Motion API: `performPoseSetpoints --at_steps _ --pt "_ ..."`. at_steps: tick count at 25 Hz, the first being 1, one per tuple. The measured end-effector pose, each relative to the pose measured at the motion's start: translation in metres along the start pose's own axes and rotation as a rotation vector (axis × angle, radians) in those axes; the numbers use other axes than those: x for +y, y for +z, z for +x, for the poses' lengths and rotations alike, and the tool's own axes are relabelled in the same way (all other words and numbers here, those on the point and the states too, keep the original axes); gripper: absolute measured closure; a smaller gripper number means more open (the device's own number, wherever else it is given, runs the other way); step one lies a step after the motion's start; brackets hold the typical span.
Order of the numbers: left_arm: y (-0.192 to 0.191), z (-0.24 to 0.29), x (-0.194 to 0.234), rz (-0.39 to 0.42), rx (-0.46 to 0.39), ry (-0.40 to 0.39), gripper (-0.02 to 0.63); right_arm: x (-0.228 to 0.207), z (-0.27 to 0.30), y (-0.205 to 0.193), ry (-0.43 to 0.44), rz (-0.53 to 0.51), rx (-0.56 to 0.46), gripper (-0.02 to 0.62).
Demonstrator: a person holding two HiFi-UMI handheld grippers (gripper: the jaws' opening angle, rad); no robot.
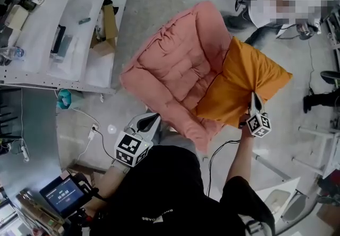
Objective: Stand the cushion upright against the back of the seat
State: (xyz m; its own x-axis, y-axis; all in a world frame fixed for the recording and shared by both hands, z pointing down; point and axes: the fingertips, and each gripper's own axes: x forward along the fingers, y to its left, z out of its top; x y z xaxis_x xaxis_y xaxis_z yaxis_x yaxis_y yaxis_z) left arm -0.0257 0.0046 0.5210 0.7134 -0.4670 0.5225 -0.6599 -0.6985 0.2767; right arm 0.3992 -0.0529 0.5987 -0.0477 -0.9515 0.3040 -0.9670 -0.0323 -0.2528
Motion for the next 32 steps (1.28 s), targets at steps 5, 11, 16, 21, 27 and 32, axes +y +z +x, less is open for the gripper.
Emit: performPoseSetpoints --at_steps 5,11,16,21,27,32 --pt "0.004 -0.001 0.002 -0.010 -0.023 0.001 0.586 0.028 -0.009 0.035 0.181 -0.087 -0.017 0.588" --pt "0.007 -0.001 0.004 -0.021 -0.050 0.000 0.586 0.071 -0.006 0.060 0.359 -0.189 -0.007 0.586" --pt "0.005 -0.006 0.013 -0.035 -0.072 0.018 0.586 0.112 0.003 0.067 0.495 -0.303 0.030 0.586" --pt "0.007 -0.025 0.027 -0.058 -0.080 0.030 0.586 0.159 0.019 0.076 0.580 -0.393 0.072 0.586" --pt "0.002 -0.036 0.040 -0.088 -0.093 0.068 0.586 0.201 0.048 0.066 0.694 -0.470 0.102 0.584" --pt "-0.002 -0.039 0.041 -0.102 -0.092 0.089 0.586 0.226 0.073 0.050 0.768 -0.534 0.145 0.584"
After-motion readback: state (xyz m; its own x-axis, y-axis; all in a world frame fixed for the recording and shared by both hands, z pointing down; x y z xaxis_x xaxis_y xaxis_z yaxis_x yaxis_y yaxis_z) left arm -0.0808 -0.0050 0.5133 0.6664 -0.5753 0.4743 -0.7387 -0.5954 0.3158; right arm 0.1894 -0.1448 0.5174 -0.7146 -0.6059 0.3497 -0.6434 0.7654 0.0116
